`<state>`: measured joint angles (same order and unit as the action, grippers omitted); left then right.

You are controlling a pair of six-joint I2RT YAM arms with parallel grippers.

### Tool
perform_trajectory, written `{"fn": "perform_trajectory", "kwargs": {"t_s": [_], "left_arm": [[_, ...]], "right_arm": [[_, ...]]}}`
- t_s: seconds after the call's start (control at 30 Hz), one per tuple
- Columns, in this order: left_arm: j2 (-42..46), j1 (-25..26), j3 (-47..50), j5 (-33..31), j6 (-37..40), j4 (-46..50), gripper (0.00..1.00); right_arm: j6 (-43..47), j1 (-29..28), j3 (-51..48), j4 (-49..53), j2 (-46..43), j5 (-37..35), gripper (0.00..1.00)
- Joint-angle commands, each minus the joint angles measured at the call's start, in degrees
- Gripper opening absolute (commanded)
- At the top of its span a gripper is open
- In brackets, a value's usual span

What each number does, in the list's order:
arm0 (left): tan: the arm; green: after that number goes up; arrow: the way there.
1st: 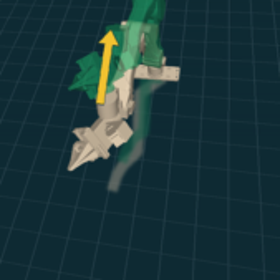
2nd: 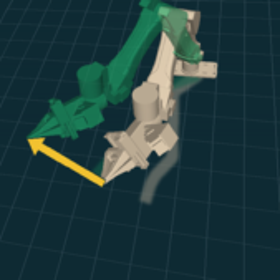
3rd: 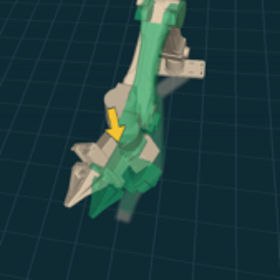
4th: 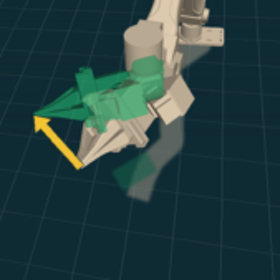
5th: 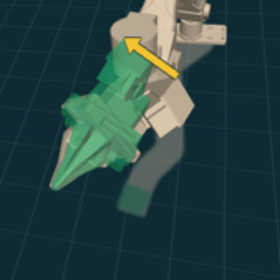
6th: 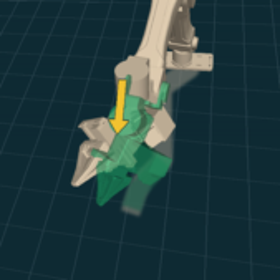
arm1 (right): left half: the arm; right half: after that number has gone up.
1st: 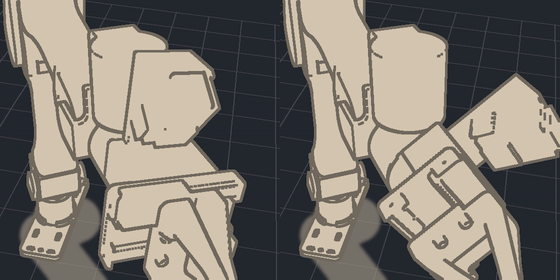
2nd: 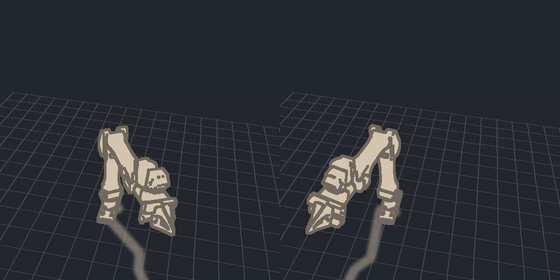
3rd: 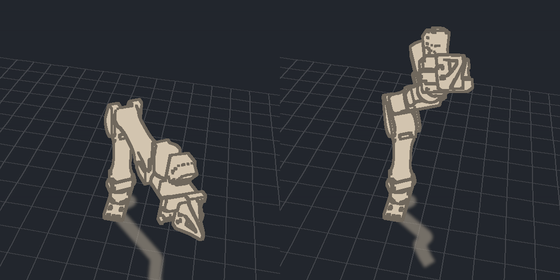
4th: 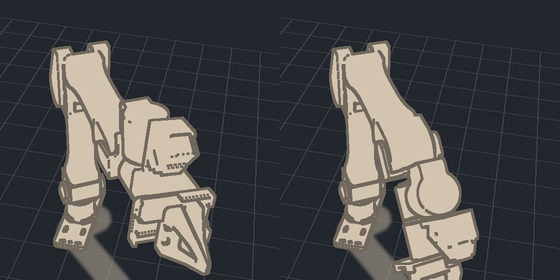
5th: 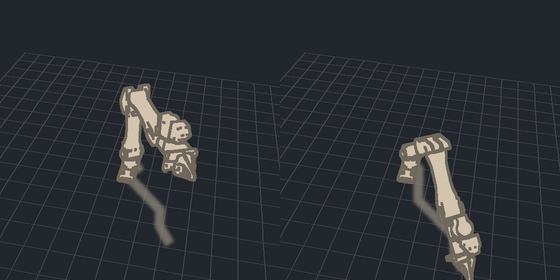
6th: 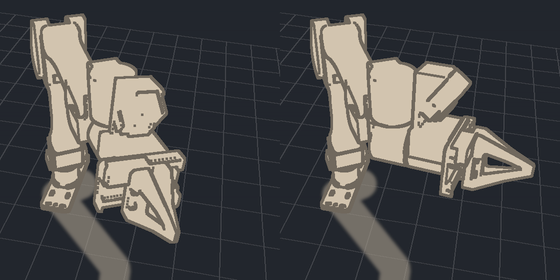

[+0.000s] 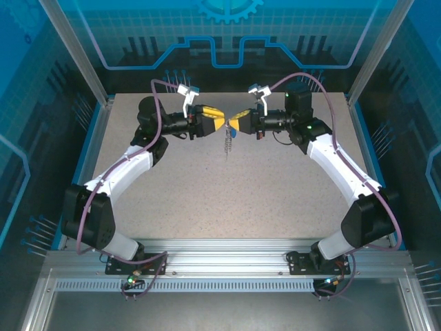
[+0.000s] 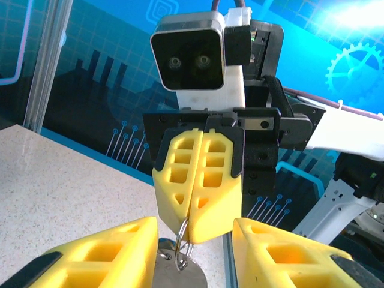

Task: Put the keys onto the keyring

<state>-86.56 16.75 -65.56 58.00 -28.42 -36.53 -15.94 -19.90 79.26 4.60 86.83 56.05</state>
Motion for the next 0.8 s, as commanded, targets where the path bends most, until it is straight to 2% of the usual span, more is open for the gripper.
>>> {"fn": "perform_trajectory", "kwargs": {"t_s": [0.0, 0.5, 0.77], "left_arm": [[-0.39, -0.09, -2.46, 2.32, 3.35, 3.03, 0.38], [-1.92, 1.04, -3.31, 3.61, 3.72, 3.40, 0.35], [-2.73, 1.77, -3.95, 3.94, 3.68, 3.51, 0.30]], "right_arm": [[1.01, 0.57, 1.94, 0.41, -0.08, 2.04, 0.00], [0.74, 0.05, 1.90, -0.05, 0.62, 1.96, 0.00], [0.58, -0.06, 1.61, -0.63, 0.54, 1.78, 0.00]]}}
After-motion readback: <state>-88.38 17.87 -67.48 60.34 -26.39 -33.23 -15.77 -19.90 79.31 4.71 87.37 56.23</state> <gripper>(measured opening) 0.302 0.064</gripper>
